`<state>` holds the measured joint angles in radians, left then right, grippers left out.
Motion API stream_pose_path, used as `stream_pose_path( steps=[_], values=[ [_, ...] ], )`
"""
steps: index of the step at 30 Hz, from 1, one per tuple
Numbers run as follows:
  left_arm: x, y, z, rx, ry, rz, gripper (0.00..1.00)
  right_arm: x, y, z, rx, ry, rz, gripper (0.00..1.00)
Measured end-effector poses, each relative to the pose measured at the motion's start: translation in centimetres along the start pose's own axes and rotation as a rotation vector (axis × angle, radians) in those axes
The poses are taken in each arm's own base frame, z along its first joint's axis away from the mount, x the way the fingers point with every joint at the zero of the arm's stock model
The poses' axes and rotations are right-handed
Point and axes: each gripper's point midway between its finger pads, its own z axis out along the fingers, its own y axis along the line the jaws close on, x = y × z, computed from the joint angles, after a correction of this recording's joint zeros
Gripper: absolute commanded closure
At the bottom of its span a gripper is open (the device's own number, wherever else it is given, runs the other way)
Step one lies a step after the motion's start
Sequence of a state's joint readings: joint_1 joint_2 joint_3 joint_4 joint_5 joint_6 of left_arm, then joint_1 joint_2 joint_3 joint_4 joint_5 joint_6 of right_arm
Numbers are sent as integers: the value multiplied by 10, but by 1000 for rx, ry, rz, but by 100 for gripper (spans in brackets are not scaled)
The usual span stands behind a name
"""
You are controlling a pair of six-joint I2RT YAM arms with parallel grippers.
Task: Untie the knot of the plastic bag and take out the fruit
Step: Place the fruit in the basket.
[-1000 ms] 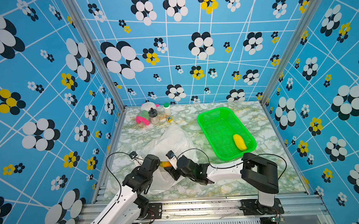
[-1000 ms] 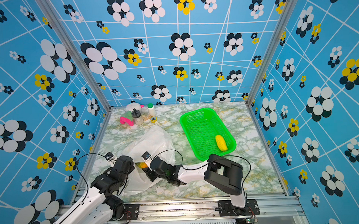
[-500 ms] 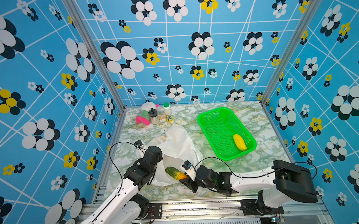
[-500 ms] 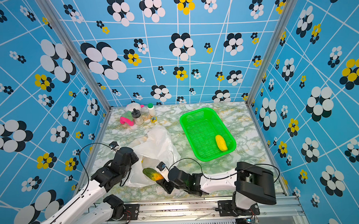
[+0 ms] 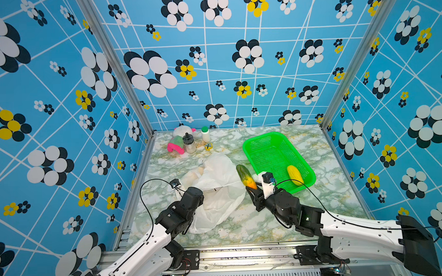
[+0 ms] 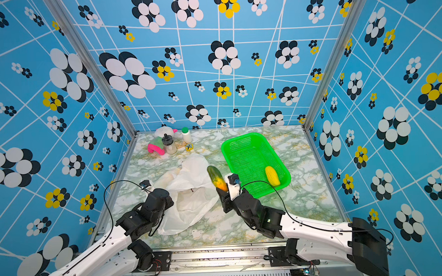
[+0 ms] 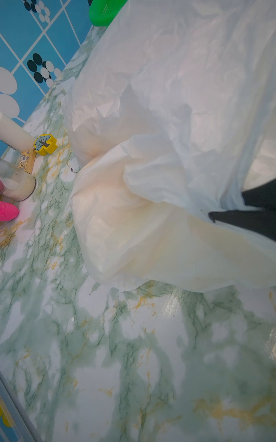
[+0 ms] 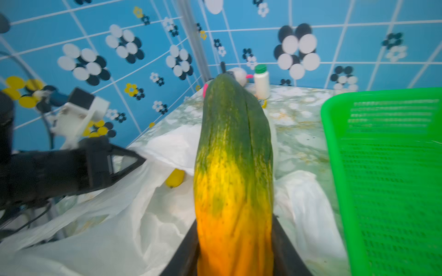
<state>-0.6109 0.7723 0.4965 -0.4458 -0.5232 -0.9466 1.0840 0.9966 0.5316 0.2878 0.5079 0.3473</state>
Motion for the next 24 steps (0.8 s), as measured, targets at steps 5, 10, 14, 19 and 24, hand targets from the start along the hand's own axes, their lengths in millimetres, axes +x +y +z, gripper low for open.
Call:
stream_pose_path(
  steps=[5, 10, 14, 19, 24],
  values=[
    [-28, -31, -18, 70, -9, -37, 100, -9, -84, -6, 298, 4, 66, 69],
    [-33, -49, -20, 94, 27, -37, 100, 1, -129, -10, 458, 71, 84, 65],
    [-27, -53, -17, 74, 80, -22, 100, 6, -152, 1, 545, 138, 108, 64],
    [-23, -54, -17, 72, 114, -21, 100, 25, -173, 34, 610, 276, 143, 63],
    [-20, -51, -17, 68, 141, -24, 100, 60, -185, 60, 636, 427, 170, 61]
  ],
)
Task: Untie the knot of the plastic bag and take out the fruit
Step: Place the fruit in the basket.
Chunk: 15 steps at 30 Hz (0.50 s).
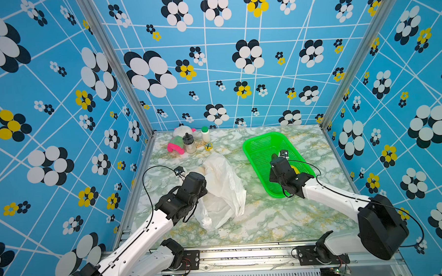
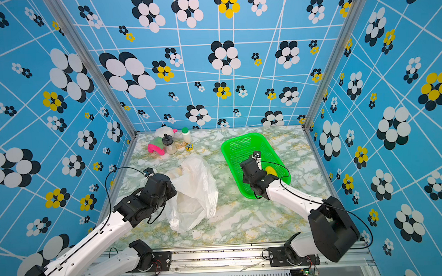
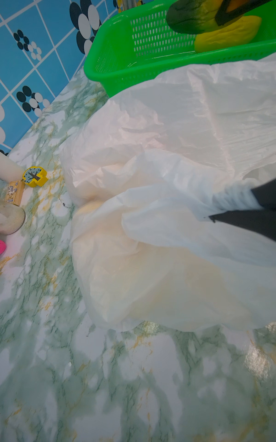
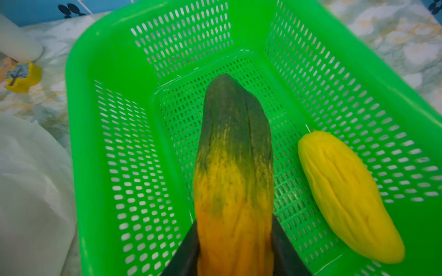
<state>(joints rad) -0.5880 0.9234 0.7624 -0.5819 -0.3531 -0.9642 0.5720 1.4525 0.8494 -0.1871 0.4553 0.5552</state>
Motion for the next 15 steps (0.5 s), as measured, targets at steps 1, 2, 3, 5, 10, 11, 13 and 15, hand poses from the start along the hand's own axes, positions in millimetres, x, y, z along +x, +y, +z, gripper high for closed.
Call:
stream_pose_path(
  steps=[1, 2, 3, 5, 10, 11, 13, 15],
  values=[
    [0, 0, -1, 3, 3, -1, 100, 4, 1, 6, 3, 24, -1, 61],
    [0, 0, -3, 8, 4, -2, 100, 8, 0, 13, 8, 45, -1, 60],
    [0, 0, -4, 12, 2, -4, 100, 11, 0, 17, 10, 64, -1, 59],
    [-3, -1, -9, 27, -8, -11, 100, 20, -3, 27, 16, 105, 3, 57],
    [-7, -2, -17, 56, -23, -14, 100, 33, -14, 44, 44, 175, 23, 49],
    [-7, -2, -17, 55, -22, -14, 100, 34, -15, 44, 49, 179, 25, 48],
    [-6, -2, -15, 51, -19, -12, 100, 33, -15, 44, 52, 179, 24, 47],
    [-4, -2, -13, 42, -10, -8, 100, 33, -17, 44, 59, 176, 23, 46]
  ],
)
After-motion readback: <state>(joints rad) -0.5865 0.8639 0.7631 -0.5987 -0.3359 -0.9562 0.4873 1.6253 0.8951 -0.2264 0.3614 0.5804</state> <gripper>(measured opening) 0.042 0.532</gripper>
